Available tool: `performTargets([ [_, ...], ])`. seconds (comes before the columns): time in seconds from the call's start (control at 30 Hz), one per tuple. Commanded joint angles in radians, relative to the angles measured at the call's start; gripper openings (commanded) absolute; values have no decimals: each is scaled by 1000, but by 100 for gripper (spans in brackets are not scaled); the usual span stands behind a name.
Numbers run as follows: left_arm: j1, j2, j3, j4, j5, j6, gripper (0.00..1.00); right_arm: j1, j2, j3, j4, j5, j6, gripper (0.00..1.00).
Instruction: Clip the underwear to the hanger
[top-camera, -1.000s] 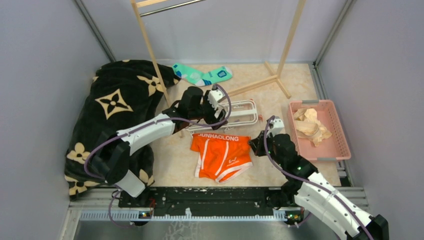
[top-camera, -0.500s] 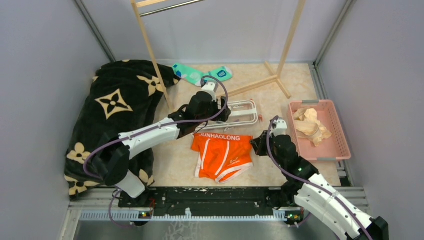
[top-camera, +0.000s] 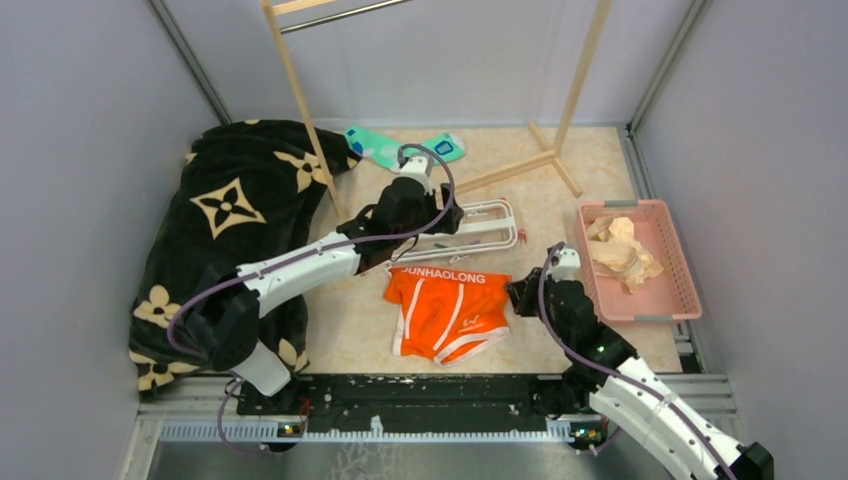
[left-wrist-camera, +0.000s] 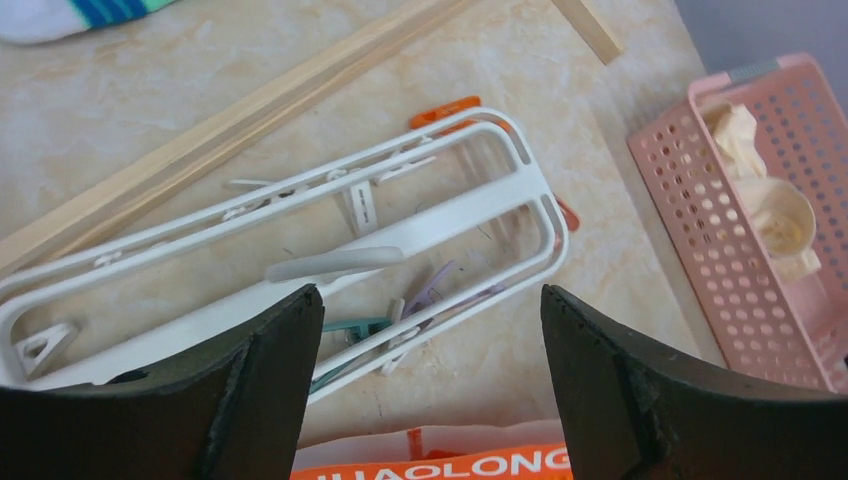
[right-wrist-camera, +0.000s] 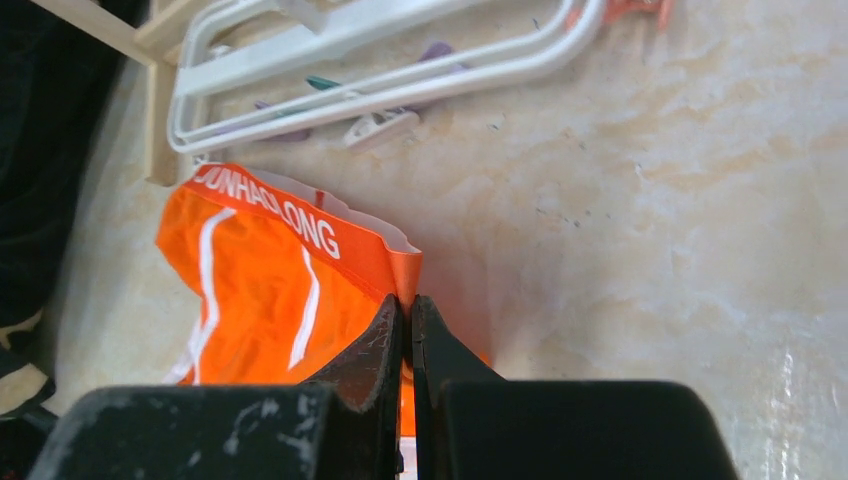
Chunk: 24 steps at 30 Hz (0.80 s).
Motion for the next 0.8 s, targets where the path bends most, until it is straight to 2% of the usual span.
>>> performTargets([
  [0.0,-7,-34,-47,124,205,215,87,7,-56,-67,38,111,51,0],
  [0.07,0,-40,-68,135,291,312,90,7,-93,-85,22,175,73,0],
  [0.13,12,-16,-41,71,373,388,90,7,-113,-99,8,230,90,0],
  [0.23,14,35,20,-36,408,438,88,7,-103,-103,1,268,95,0],
  [0.37,11,90,45,-13,501,483,85,7,-46,-112,47,224,106,0],
  [0.5,10,185,152,-12,606,559,82,7,3,-115,92,160,141,0],
  [0.6,8,291,274,-88,655,622,67,7,14,-119,100,130,153,0],
  [0.63,4,324,319,-117,663,643,66,7,10,-121,99,123,155,0],
  [0.77,-27,403,401,-155,658,725,68,7,-27,-137,87,109,175,0],
])
